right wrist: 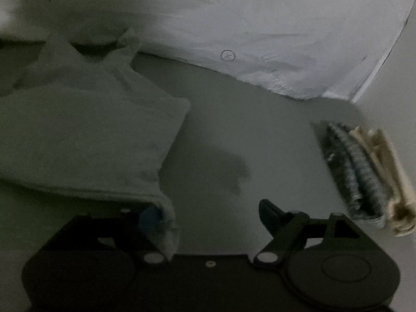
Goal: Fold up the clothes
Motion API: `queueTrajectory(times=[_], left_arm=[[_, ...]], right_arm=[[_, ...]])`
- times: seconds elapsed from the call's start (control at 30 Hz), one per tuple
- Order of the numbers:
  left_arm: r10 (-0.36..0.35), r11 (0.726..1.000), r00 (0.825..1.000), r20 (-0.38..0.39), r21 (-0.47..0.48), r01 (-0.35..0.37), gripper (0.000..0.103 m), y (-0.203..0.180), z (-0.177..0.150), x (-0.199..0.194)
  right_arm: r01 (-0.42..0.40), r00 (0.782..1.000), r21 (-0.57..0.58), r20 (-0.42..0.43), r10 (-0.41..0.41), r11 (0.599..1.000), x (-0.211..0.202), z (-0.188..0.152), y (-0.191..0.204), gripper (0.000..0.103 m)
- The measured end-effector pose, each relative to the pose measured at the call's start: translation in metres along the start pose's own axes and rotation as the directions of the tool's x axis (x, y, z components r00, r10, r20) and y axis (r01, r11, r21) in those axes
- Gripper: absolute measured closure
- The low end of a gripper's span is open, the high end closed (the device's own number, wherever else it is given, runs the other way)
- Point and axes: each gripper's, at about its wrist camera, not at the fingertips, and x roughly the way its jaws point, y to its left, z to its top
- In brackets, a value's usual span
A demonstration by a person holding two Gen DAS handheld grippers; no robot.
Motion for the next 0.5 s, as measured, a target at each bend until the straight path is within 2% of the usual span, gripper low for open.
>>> queueTrajectory(times=[0.1, 0.2, 0.27, 0.37, 0.4, 0.47, 0.5], left_arm=[[-0.005, 1.000, 1.000, 0.007, 0.007, 0.005, 0.000, 0.001, -0.001, -0.001], [-0.026, 0.999, 1.000, -0.004, 0.039, 0.026, 0.000, 0.003, -0.001, -0.002], [-0.061, 0.995, 0.998, -0.018, 0.077, 0.062, 0.000, 0.006, -0.001, -0.003], [-0.160, 0.981, 0.987, -0.025, 0.107, 0.162, 0.000, 0.019, -0.006, -0.009], [-0.190, 0.975, 0.981, -0.025, 0.114, 0.192, 0.000, 0.023, -0.008, -0.010], [-0.246, 0.962, 0.969, -0.018, 0.120, 0.247, 0.000, 0.033, -0.011, -0.012], [-0.275, 0.954, 0.961, -0.014, 0.123, 0.275, 0.000, 0.037, -0.012, -0.013]], right_arm=[[-0.036, 0.999, 0.025, -0.029, 0.037, 0.999, -0.013, 0.001, -0.003, 0.020], [-0.050, 0.999, 0.036, -0.008, 0.050, 0.998, -0.041, 0.002, 0.007, 0.020], [-0.067, 0.997, 0.031, 0.029, 0.066, 0.997, -0.063, 0.002, 0.022, 0.020], [-0.124, 0.987, 0.002, 0.104, 0.123, 0.992, -0.090, 0.005, 0.058, 0.021], [-0.167, 0.978, -0.027, 0.125, 0.169, 0.986, -0.097, 0.006, 0.076, 0.024], [-0.255, 0.953, -0.132, 0.135, 0.272, 0.958, -0.106, 0.010, 0.119, 0.036], [-0.295, 0.937, -0.191, 0.134, 0.323, 0.936, -0.111, 0.012, 0.142, 0.046]])
